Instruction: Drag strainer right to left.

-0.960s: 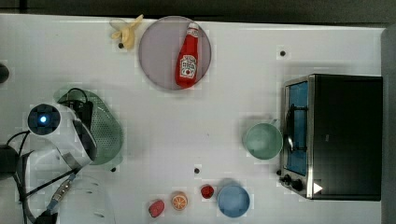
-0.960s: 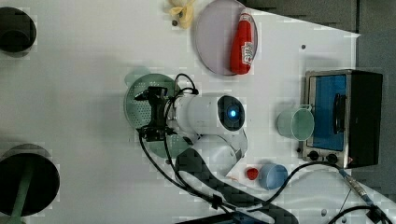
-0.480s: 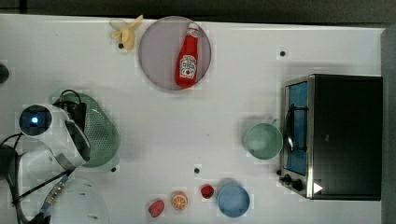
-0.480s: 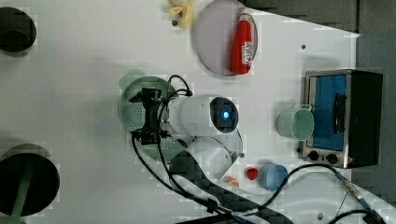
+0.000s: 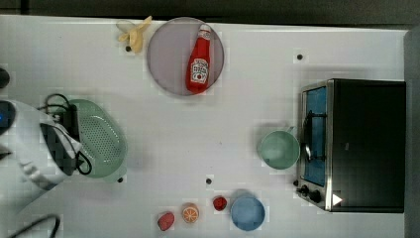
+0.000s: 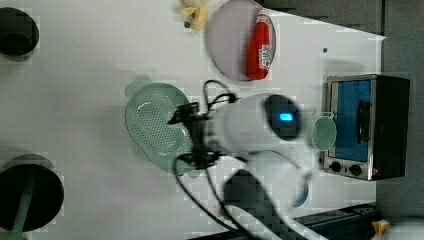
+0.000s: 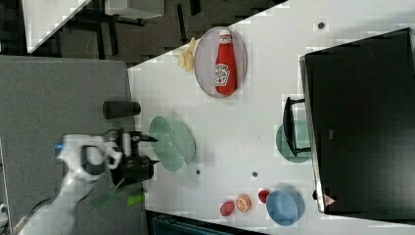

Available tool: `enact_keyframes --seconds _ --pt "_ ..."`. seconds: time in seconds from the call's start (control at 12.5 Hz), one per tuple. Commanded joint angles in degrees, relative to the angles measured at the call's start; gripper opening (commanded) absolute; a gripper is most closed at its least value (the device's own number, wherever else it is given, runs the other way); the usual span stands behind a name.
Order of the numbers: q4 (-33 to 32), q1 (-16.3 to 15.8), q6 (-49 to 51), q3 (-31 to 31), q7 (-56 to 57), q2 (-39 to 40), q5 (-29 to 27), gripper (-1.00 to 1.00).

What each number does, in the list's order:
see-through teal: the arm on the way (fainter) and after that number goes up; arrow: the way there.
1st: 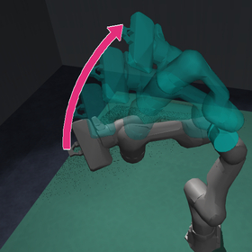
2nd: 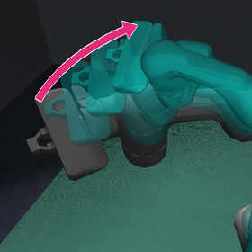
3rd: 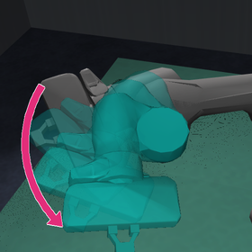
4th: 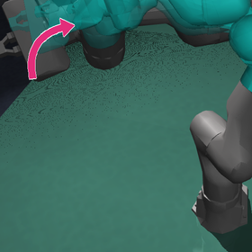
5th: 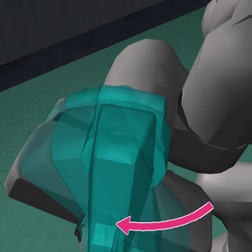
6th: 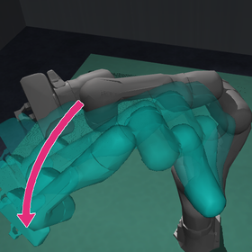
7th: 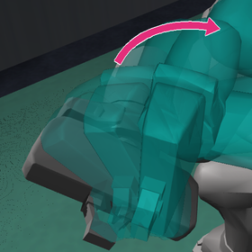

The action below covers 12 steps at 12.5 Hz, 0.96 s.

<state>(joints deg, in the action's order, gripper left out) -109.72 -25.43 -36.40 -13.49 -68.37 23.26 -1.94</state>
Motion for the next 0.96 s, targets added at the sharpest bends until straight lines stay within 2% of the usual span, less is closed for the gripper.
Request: enact_keyframes --seconds 0.08,0.32,0.56,0.96 --pt "2.3 3.1 10.3 3.3 20.1 -12.1 -0.1 1.00" --pt "2.3 4.8 19.7 10.8 35.7 -22.7 -0.1 1.00" --pt "2.3 5.8 26.2 20.1 48.6 -29.9 0.4 1.00" --pt "2.2 6.0 30.9 32.3 63.8 -32.9 6.6 1.00"
